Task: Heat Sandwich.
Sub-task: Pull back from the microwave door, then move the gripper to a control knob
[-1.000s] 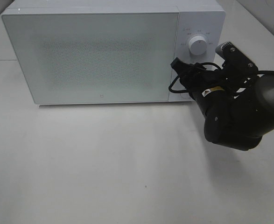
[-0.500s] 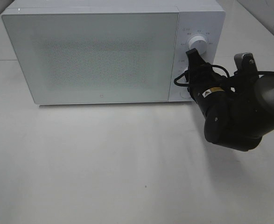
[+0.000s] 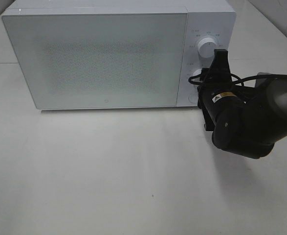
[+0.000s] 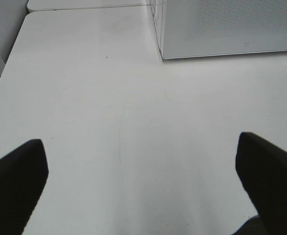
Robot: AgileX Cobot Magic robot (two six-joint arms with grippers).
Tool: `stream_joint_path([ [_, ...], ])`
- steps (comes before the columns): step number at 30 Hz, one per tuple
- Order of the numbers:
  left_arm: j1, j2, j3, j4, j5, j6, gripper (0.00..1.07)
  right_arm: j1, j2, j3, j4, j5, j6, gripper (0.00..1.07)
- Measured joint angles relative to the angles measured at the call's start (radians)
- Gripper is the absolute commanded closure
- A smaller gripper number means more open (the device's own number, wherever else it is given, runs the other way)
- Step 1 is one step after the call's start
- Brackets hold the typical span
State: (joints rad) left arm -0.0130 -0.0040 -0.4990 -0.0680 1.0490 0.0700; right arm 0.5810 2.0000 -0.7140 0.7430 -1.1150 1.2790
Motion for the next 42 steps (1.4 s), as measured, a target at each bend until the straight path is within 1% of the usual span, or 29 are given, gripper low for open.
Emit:
stream_joint_path([
  [8, 0.000, 0.000, 0.000, 0.000, 0.000, 0.000, 0.07, 0.000, 0.000, 0.000, 0.006, 0.005, 0.173, 0.93],
  [19, 0.000, 0.000, 0.000, 0.000, 0.000, 0.000, 0.07, 0.000, 0.000, 0.000, 0.006, 0.004, 0.190, 0.91],
  [28, 0.000, 0.000, 0.000, 0.000, 0.000, 0.000, 0.07, 0.000, 0.000, 0.000, 0.006, 0.004, 0.171, 0.87],
  [31, 0.000, 0.000, 0.000, 0.000, 0.000, 0.000, 0.07, 0.000, 0.000, 0.000, 0.006, 0.004, 0.168, 0.82],
  [32, 0.000, 0.000, 0.000, 0.000, 0.000, 0.000, 0.07, 0.000, 0.000, 0.000, 0.008, 0.000, 0.164, 0.76],
  [33, 0.000, 0.000, 0.000, 0.000, 0.000, 0.000, 0.07, 0.000, 0.000, 0.000, 0.008, 0.000, 0.164, 0.76],
  [37, 0.000, 0.000, 0.000, 0.000, 0.000, 0.000, 0.07, 0.000, 0.001, 0.000, 0.013, -0.013, 0.120, 0.60],
  [38, 0.000, 0.000, 0.000, 0.000, 0.000, 0.000, 0.07, 0.000, 0.001, 0.000, 0.013, -0.016, 0.111, 0.51],
  [39, 0.000, 0.000, 0.000, 0.000, 0.000, 0.000, 0.07, 0.000, 0.001, 0.000, 0.013, -0.016, 0.111, 0.51],
  [42, 0.000, 0.000, 0.000, 0.000, 0.000, 0.000, 0.07, 0.000, 0.001, 0.000, 0.013, -0.036, 0.093, 0.39],
])
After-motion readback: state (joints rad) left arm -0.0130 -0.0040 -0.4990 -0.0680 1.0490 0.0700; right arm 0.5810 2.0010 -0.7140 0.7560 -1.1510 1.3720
